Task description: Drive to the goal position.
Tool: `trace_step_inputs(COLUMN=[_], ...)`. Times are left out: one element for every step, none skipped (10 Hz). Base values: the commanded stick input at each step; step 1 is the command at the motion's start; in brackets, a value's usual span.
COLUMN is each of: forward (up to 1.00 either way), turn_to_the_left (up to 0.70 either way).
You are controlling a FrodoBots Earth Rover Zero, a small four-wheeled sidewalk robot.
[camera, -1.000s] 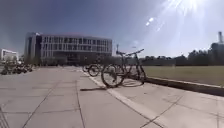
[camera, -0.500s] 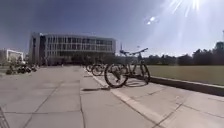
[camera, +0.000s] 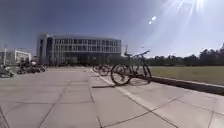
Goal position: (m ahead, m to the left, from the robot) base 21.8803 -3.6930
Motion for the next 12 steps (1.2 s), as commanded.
trace_step_inputs(forward=[-0.70,-0.70,-0.70,-0.70,-0.35,0.00,0.00,0.08,0.37,0.70,0.70,0.70], turn_to_the_left=[-0.14,-0.14,-0.14,-0.14,-0.07,0.00,0.02,0.27,0.53,0.14,0.14,0.14])
